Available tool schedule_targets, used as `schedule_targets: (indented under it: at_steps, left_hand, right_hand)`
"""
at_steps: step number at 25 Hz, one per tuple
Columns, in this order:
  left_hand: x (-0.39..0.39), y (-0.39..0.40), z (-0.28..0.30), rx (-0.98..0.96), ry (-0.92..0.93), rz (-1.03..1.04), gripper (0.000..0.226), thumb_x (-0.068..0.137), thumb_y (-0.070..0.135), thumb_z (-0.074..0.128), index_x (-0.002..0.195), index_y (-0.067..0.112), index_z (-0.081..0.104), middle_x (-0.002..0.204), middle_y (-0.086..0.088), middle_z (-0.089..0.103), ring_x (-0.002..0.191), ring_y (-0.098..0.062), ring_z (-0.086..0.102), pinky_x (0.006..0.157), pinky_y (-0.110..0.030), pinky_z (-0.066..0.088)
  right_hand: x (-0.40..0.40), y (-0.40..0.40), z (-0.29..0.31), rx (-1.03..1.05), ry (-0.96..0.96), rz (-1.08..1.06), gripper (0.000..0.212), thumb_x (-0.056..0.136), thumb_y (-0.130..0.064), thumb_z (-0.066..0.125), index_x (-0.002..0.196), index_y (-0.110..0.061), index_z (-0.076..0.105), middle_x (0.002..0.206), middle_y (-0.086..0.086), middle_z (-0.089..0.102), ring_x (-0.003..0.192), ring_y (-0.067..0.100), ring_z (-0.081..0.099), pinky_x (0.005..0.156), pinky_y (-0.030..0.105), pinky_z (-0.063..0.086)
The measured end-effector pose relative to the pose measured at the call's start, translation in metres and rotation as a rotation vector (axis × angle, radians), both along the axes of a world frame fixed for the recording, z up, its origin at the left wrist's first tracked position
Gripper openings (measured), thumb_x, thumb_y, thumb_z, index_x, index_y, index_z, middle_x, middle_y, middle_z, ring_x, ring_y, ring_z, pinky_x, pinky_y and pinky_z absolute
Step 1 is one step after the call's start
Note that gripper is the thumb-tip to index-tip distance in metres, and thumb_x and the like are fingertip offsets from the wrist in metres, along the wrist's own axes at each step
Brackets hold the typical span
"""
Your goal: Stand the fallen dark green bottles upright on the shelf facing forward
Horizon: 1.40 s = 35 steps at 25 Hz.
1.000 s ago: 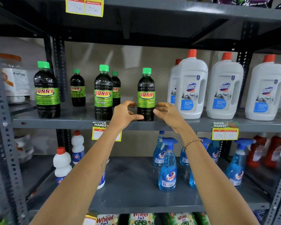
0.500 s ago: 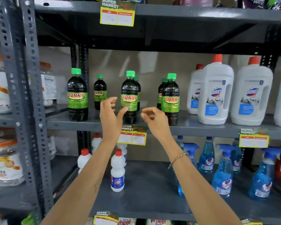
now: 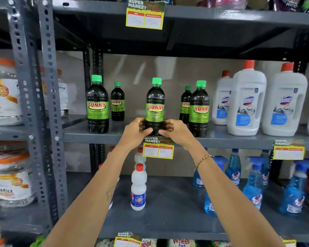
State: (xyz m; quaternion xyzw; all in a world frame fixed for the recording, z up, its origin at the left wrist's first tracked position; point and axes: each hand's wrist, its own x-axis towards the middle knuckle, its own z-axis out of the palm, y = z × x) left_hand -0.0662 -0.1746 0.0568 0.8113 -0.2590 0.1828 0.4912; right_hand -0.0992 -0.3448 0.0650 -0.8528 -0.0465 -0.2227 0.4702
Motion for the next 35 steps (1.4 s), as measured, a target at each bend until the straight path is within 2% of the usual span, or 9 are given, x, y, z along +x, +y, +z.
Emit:
schedule_targets:
  at_steps: [6,12,15,21,30,35]
  left_hand:
    - [0.003,0.003,-0.003,0.077,-0.057,-0.037,0.052,0.088,0.023,0.065,0.134,0.009,0.043,0.128,-0.009,0.059,0.110,-0.020,0.059,0.091,-0.028,0.045]
    - [0.002,0.001,-0.007,0.050,-0.114,-0.020,0.060,0.082,0.027,0.072,0.133,0.008,0.047,0.125,-0.010,0.062,0.110,-0.022,0.060,0.086,-0.022,0.042]
    - [0.003,0.001,-0.008,-0.015,-0.105,-0.009,0.062,0.076,0.027,0.078,0.129,0.009,0.051,0.122,-0.009,0.064,0.106,-0.020,0.063,0.087,-0.024,0.046]
    - [0.004,0.003,-0.006,-0.050,-0.072,-0.026,0.061,0.075,0.022,0.080,0.127,0.009,0.053,0.121,-0.008,0.065,0.094,-0.012,0.060,0.085,-0.023,0.047]
    - [0.004,0.006,-0.008,-0.048,-0.081,-0.061,0.060,0.076,0.021,0.078,0.128,0.005,0.053,0.124,-0.013,0.063,0.106,-0.021,0.063,0.086,-0.023,0.047]
    - [-0.001,0.013,-0.010,-0.014,-0.072,-0.083,0.059,0.078,0.024,0.076,0.128,0.003,0.051,0.122,-0.011,0.064,0.095,-0.011,0.059,0.081,-0.018,0.043]
  right_hand:
    - [-0.002,0.003,-0.001,-0.004,0.002,-0.027,0.045,0.081,-0.014,0.073,0.123,-0.008,0.058,0.117,0.008,0.069,0.107,0.021,0.065,0.096,0.042,0.052]
    - [-0.004,0.004,-0.001,0.036,-0.015,-0.039,0.042,0.082,-0.009,0.072,0.121,-0.005,0.058,0.116,0.012,0.068,0.106,0.022,0.064,0.094,0.037,0.053]
    - [-0.006,0.005,-0.001,0.043,-0.024,-0.052,0.040,0.084,-0.004,0.069,0.122,-0.003,0.057,0.117,0.015,0.067,0.103,0.021,0.064,0.091,0.034,0.053]
    - [-0.009,0.008,-0.002,0.011,-0.039,-0.072,0.042,0.084,-0.005,0.068,0.124,-0.002,0.056,0.120,0.016,0.066,0.110,0.025,0.063,0.096,0.038,0.052]
    - [-0.010,0.010,-0.003,0.005,-0.059,-0.105,0.043,0.082,-0.009,0.071,0.123,-0.003,0.058,0.118,0.014,0.068,0.108,0.024,0.064,0.096,0.036,0.052]
    - [-0.017,0.016,-0.005,-0.138,-0.092,-0.173,0.041,0.087,-0.011,0.066,0.126,-0.003,0.058,0.119,0.011,0.067,0.110,0.022,0.063,0.092,0.024,0.048]
